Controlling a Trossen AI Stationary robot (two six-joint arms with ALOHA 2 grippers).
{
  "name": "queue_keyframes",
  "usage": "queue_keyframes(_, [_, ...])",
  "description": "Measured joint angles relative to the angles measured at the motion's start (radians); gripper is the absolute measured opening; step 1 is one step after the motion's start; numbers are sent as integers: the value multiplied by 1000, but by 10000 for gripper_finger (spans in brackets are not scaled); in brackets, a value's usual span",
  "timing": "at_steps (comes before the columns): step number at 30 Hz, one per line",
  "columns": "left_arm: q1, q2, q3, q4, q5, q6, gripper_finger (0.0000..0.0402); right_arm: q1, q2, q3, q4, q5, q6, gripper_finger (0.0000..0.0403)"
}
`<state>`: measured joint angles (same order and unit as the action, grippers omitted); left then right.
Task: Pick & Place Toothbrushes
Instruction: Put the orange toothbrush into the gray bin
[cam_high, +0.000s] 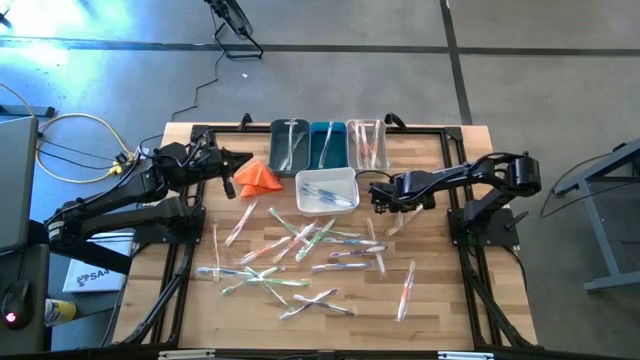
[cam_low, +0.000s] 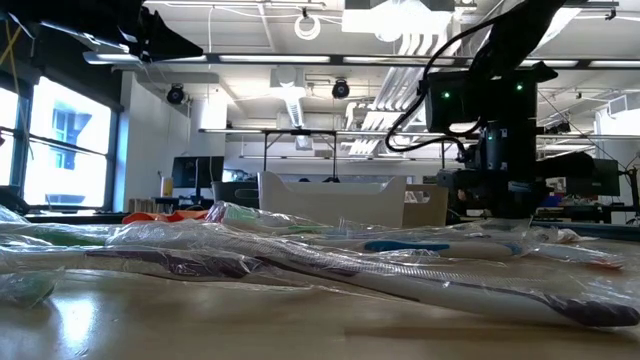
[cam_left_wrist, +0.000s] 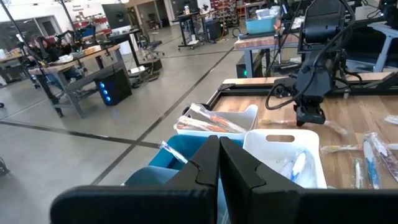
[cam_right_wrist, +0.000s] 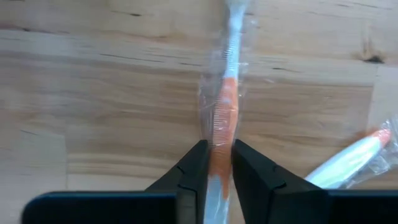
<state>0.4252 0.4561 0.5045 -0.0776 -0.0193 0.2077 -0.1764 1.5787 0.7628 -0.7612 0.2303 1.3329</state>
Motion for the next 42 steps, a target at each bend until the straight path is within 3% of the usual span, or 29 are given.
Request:
queue_keyframes(4, [0,0,0,0,0,0,8,0,0,0,7,4,-2,30])
queue_keyframes(24, [0,0,0,-2,0,0,8,0,-21,1,10,-33,-81,9])
queue_keyframes(36, [0,0,0,-2,0,0,8,0,-247,0,-3,22,-107,8])
queue_keyframes(42, [0,0,0,-2,0,0,8,0,-357,0,25,-42,-170,8])
